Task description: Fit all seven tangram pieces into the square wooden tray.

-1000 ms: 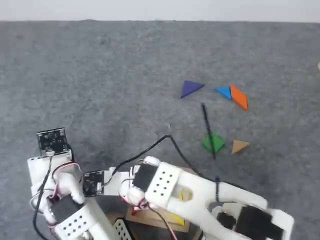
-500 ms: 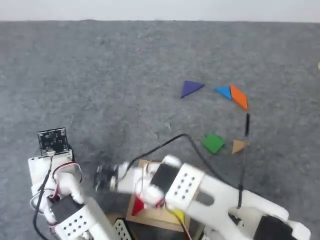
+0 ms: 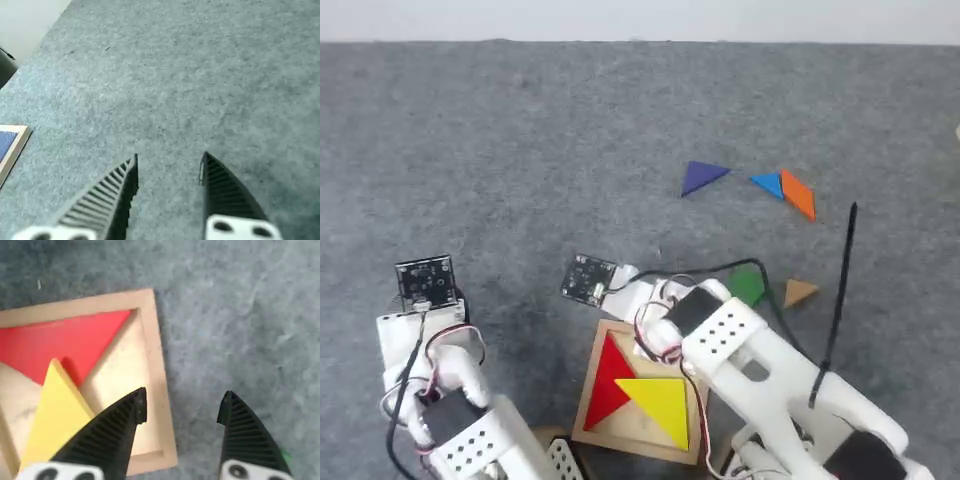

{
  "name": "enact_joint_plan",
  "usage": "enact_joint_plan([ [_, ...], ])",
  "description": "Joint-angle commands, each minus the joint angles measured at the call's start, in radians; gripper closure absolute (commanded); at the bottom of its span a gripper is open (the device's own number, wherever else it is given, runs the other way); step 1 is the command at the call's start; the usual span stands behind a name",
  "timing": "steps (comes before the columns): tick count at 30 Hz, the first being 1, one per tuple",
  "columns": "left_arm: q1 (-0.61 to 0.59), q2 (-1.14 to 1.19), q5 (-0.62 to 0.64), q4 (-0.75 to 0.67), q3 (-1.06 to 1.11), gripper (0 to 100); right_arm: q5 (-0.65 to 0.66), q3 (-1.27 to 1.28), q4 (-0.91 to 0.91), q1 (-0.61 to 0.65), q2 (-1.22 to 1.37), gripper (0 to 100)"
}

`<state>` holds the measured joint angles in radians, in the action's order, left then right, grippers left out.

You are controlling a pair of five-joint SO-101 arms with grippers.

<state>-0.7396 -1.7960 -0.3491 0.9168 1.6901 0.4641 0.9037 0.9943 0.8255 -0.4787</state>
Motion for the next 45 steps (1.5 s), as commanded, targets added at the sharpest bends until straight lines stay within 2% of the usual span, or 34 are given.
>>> enact_joint_plan([
  [1,-0.005,-0.014,0.009,-0.020,-0.008,80,0.011,-0.012,-0.042,-0.002,0.065,76.0],
  [11,-0.005,-0.014,0.009,-0.017,-0.008,80,0.011,-0.155,-0.050,-0.061,0.315,76.0],
  [22,-0.005,-0.014,0.009,-0.017,-0.008,80,-0.052,-0.496,-0.056,-0.398,0.604,76.0],
  [27,-0.005,-0.014,0.009,-0.017,-0.008,80,-0.103,-0.631,-0.058,-0.492,0.691,76.0],
  [36,-0.005,-0.014,0.009,-0.017,-0.008,80,-0.110,-0.606,-0.054,-0.475,0.654,76.0],
  [45,-0.005,-0.014,0.009,-0.017,-0.008,80,-0.094,-0.523,-0.056,-0.355,0.633,76.0],
])
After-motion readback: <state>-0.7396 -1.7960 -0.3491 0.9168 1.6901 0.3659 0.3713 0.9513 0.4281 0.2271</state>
